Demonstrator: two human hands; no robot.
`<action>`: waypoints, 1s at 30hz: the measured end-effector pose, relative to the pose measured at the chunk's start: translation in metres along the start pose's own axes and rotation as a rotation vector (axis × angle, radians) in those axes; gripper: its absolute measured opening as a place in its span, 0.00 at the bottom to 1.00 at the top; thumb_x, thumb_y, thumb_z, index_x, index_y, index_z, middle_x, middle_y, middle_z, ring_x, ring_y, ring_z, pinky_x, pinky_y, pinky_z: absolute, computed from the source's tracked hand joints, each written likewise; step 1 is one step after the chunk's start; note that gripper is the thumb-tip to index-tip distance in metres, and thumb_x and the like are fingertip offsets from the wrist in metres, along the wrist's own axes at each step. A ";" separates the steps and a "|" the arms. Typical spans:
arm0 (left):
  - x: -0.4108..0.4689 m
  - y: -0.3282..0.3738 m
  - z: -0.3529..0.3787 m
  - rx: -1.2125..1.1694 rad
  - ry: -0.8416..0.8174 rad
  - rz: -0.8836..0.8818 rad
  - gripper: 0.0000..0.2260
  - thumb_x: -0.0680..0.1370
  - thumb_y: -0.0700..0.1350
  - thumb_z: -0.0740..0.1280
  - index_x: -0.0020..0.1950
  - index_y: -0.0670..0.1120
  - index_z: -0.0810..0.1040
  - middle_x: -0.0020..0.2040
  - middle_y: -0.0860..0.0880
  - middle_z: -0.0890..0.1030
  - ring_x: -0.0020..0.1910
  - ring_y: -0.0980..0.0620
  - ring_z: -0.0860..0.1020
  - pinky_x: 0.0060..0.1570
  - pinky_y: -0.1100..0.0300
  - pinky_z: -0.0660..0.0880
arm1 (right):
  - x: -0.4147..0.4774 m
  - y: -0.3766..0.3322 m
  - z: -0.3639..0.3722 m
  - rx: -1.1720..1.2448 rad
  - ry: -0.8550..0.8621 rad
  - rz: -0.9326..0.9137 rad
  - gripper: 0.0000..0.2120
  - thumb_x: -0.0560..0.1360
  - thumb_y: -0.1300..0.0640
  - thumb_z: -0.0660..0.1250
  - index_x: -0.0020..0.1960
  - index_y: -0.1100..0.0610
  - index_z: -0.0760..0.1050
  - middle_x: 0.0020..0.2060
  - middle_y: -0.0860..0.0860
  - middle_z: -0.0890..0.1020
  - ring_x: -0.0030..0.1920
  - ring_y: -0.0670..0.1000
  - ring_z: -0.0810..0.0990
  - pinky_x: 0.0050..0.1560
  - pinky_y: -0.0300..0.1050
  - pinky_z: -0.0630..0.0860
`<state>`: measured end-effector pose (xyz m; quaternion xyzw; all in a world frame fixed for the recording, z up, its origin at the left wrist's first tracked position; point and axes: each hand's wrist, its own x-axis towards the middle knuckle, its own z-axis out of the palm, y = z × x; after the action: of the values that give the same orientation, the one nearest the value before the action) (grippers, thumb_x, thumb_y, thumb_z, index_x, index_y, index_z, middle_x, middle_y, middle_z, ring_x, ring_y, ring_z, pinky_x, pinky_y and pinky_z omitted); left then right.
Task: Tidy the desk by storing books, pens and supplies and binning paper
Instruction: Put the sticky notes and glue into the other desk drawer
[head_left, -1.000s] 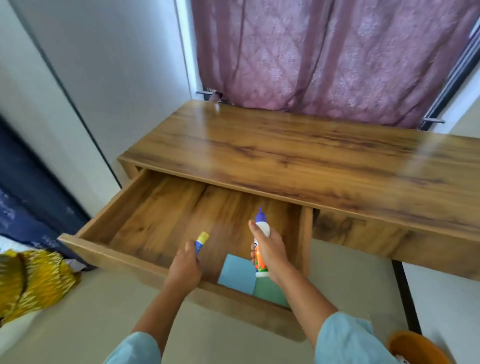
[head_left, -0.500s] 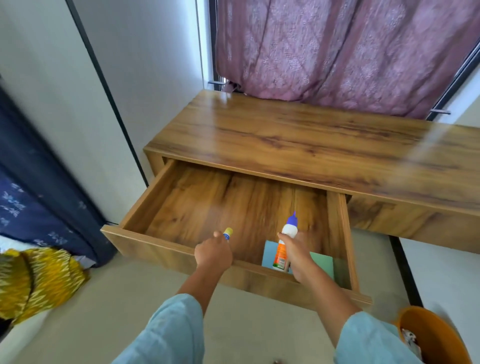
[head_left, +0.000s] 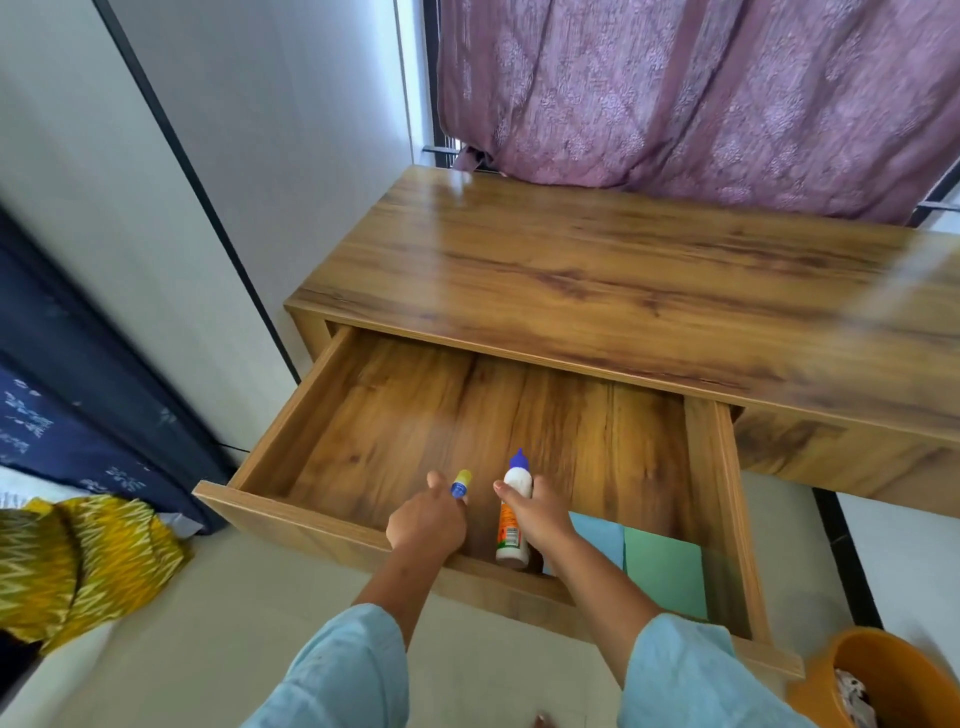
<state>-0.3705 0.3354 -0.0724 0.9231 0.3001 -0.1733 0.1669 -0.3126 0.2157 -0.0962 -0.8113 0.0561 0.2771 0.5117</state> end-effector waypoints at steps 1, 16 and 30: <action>0.003 0.000 0.000 -0.009 -0.015 -0.010 0.17 0.81 0.53 0.52 0.64 0.44 0.62 0.59 0.43 0.78 0.57 0.42 0.77 0.45 0.53 0.68 | 0.005 0.000 0.003 -0.032 0.000 0.000 0.18 0.75 0.45 0.67 0.56 0.57 0.71 0.51 0.54 0.78 0.51 0.53 0.79 0.55 0.52 0.76; 0.016 0.015 -0.002 0.204 -0.153 -0.108 0.17 0.80 0.47 0.56 0.68 0.44 0.67 0.63 0.45 0.75 0.61 0.46 0.75 0.52 0.55 0.71 | 0.016 0.007 0.000 -0.430 -0.043 -0.023 0.32 0.74 0.46 0.69 0.70 0.60 0.61 0.64 0.57 0.74 0.62 0.58 0.75 0.57 0.48 0.72; 0.024 0.014 0.012 0.305 -0.187 -0.028 0.20 0.78 0.50 0.59 0.69 0.48 0.68 0.62 0.47 0.76 0.60 0.47 0.75 0.52 0.55 0.72 | -0.015 0.012 -0.007 -0.530 -0.140 -0.041 0.42 0.75 0.52 0.69 0.77 0.43 0.44 0.65 0.59 0.72 0.62 0.58 0.74 0.62 0.49 0.71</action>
<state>-0.3466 0.3311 -0.0903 0.9133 0.2663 -0.3042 0.0499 -0.3271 0.2012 -0.0962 -0.8967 -0.0706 0.3271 0.2897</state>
